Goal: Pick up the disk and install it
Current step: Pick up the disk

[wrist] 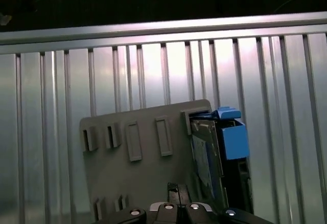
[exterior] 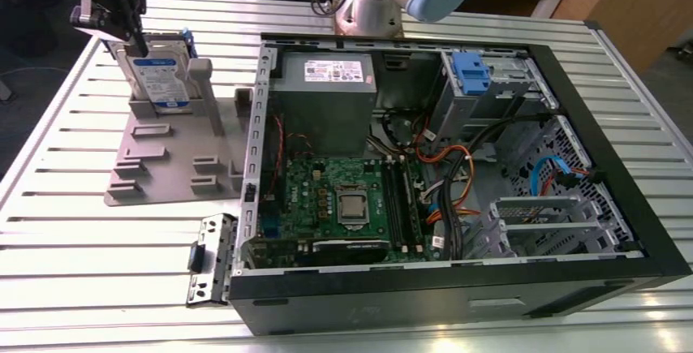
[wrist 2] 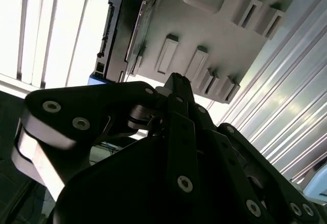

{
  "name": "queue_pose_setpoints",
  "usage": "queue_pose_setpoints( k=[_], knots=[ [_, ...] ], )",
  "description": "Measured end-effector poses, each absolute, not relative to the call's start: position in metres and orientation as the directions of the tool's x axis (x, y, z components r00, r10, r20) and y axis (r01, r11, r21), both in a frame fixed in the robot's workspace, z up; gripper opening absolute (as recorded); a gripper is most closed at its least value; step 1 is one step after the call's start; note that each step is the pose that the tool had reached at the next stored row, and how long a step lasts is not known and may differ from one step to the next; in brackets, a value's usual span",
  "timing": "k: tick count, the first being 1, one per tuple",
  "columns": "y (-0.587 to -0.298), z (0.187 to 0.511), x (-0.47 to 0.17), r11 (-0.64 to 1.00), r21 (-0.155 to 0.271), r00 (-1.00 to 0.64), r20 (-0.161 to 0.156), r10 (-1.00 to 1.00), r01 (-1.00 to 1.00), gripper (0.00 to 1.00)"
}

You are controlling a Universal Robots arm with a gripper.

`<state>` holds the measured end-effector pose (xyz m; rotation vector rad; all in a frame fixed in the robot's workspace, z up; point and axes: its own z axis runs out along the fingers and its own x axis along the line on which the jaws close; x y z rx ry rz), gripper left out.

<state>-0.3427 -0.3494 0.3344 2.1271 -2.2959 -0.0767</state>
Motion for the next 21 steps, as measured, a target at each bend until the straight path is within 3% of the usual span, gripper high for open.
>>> queue_pose_setpoints(
  k=[18,21],
  knots=[
    [-0.3494,0.3344,-0.3427,-0.099,0.043,0.098,-0.026,-0.995,-0.994,0.1],
    [-0.3493,0.3343,-0.3428,-0.099,0.041,0.097,-0.048,-0.994,-0.994,0.1]
  ],
)
